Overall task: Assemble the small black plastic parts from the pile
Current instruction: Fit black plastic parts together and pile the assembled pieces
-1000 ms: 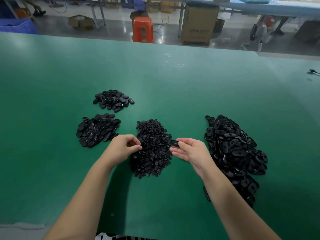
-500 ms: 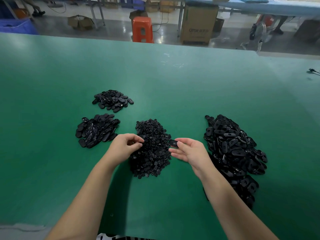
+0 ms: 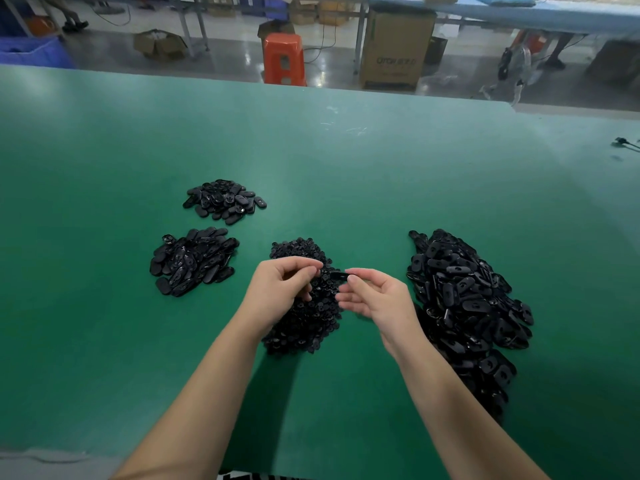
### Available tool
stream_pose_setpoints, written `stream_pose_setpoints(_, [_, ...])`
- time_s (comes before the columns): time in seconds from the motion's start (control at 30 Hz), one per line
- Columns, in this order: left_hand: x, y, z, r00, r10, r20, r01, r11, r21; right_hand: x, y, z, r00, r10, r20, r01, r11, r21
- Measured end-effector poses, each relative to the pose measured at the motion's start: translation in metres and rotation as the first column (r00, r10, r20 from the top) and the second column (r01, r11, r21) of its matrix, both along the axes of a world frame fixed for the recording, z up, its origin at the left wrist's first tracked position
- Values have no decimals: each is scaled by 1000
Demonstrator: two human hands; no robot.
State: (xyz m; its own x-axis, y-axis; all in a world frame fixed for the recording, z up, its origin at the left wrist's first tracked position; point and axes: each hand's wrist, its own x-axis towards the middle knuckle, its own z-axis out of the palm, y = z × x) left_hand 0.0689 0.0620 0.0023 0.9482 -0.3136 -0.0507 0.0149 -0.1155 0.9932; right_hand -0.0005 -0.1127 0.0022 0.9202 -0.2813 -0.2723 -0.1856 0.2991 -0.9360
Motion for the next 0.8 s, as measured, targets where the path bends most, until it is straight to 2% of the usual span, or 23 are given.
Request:
stream_pose_setpoints(0.2, [-3,-8,-1,999,25,-38,-28,997,-79,0,2,0,995,-47,83,46,999,15])
stream_pose_setpoints(0.4, [-11,-20,-2,993,107,-47,-109,993,-52,1,4,-2,993,-104,64,104,995,6])
stream_pose_setpoints(0.8, [-19,-37,-4,986,158,-55,-157,987,12,2,9,-4,997,-40,59,48,990,-130])
